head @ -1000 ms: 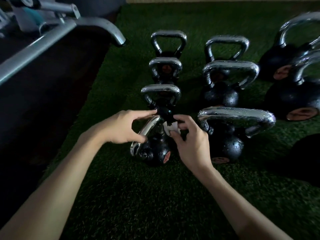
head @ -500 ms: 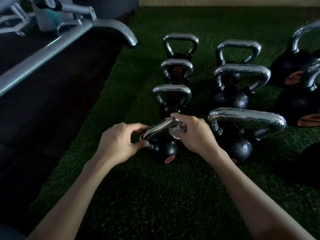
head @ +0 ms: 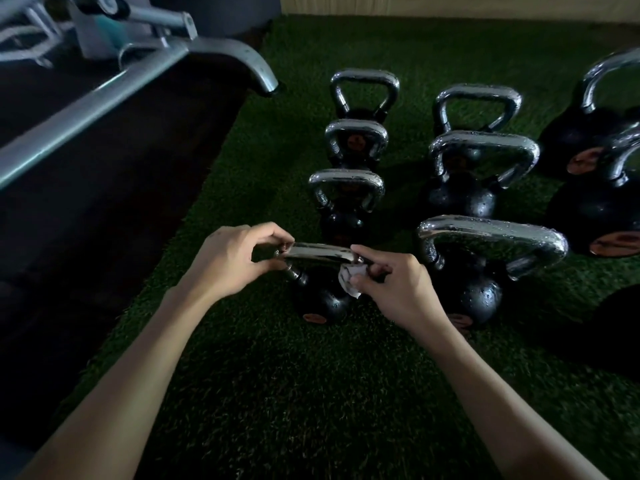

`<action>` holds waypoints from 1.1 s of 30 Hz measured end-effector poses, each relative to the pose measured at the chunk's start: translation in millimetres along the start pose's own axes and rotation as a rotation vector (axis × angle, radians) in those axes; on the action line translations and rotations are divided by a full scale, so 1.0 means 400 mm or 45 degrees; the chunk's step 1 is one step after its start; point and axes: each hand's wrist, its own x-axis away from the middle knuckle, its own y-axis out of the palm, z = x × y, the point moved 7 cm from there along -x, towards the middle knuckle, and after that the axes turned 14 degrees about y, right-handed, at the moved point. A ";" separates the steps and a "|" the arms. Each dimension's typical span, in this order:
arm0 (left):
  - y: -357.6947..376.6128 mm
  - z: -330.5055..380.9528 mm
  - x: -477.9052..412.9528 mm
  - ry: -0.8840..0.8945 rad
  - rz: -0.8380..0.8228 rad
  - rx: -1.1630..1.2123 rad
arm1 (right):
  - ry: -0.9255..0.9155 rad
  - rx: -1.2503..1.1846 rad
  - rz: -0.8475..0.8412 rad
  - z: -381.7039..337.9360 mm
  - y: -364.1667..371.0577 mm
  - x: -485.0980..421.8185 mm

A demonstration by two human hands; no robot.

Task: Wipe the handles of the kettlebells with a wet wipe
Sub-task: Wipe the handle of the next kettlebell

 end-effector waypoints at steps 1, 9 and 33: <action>0.004 -0.002 0.007 -0.014 0.013 0.067 | -0.008 0.005 0.006 -0.003 0.001 0.004; -0.034 0.012 -0.037 -0.025 0.124 0.388 | -0.148 0.153 -0.015 -0.088 -0.079 -0.023; -0.036 -0.163 -0.534 -0.136 -0.466 0.216 | -0.300 0.458 0.022 -0.240 -0.105 -0.497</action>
